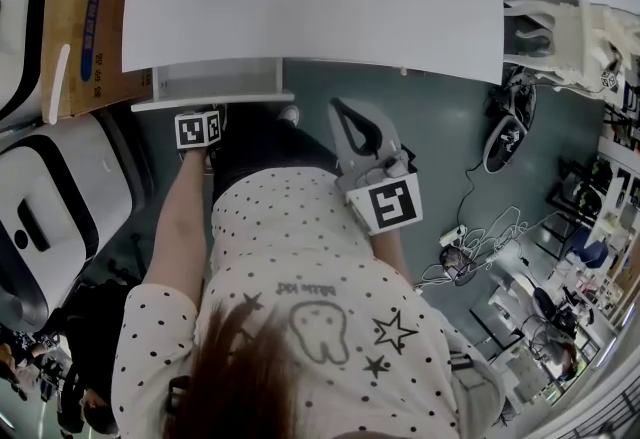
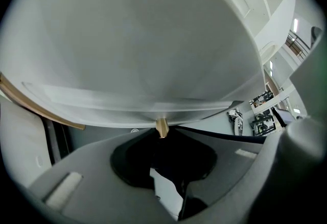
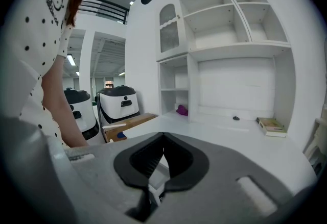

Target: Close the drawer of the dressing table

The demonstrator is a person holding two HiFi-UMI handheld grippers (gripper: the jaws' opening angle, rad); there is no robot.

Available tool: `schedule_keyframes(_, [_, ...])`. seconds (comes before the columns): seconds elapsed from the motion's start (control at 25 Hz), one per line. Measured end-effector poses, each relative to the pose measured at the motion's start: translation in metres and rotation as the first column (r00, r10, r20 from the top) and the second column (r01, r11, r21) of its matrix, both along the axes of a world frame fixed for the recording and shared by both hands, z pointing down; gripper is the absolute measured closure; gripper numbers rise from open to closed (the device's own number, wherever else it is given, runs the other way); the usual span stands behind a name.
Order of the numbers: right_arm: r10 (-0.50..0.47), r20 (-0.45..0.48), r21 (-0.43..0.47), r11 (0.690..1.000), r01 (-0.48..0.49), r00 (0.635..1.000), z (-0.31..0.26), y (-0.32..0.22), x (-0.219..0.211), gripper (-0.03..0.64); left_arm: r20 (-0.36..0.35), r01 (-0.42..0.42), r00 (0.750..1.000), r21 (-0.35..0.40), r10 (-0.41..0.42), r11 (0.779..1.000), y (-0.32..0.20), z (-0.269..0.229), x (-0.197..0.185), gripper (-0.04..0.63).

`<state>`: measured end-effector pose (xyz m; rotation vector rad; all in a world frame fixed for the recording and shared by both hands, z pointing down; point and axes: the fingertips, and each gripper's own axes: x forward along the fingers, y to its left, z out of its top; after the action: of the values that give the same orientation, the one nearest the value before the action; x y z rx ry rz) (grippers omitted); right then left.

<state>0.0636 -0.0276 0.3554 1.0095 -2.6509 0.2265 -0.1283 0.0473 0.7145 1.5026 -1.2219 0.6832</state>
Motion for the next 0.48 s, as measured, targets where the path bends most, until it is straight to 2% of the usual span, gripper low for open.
schedule_keyframes(0.16, [-0.004,0.001,-0.018,1.000,0.004,1.000,0.002,0.003,0.004,0.618,0.029,-0.001,1.000,0.004,0.001,1.000,-0.004,-0.001,-0.002,0.511])
schedule_keyframes(0.48, [0.006,-0.019,-0.007,1.000,-0.006,1.000,-0.004,-0.009,-0.014,0.618,0.015,-0.024,1.000,0.003,0.024,1.000,-0.002,-0.003,0.002,0.511])
